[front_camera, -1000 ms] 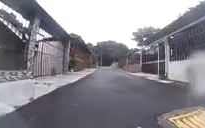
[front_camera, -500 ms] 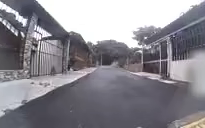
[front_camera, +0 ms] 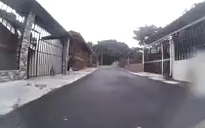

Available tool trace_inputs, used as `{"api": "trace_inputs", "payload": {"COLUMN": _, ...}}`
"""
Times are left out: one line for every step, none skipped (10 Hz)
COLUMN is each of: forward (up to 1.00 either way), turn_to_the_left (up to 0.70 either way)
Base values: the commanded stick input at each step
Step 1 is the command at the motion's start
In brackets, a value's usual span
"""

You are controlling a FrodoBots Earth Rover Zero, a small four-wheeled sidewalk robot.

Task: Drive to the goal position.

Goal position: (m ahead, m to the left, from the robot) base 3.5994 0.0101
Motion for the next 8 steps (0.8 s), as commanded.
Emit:
{"api": "trace_inputs", "payload": {"forward": 0.5, "turn_to_the_left": 0.01}}
{"api": "trace_inputs", "payload": {"forward": 0.5, "turn_to_the_left": 0.01}}
{"api": "trace_inputs", "payload": {"forward": 0.5, "turn_to_the_left": 0.01}}
{"api": "trace_inputs", "payload": {"forward": 0.5, "turn_to_the_left": 0.01}}
{"api": "trace_inputs", "payload": {"forward": 0.5, "turn_to_the_left": 0.01}}
{"api": "trace_inputs", "payload": {"forward": 0.5, "turn_to_the_left": 0.01}}
{"api": "trace_inputs", "payload": {"forward": 0.5, "turn_to_the_left": 0.01}}
{"api": "trace_inputs", "payload": {"forward": 0.5, "turn_to_the_left": 0.01}}
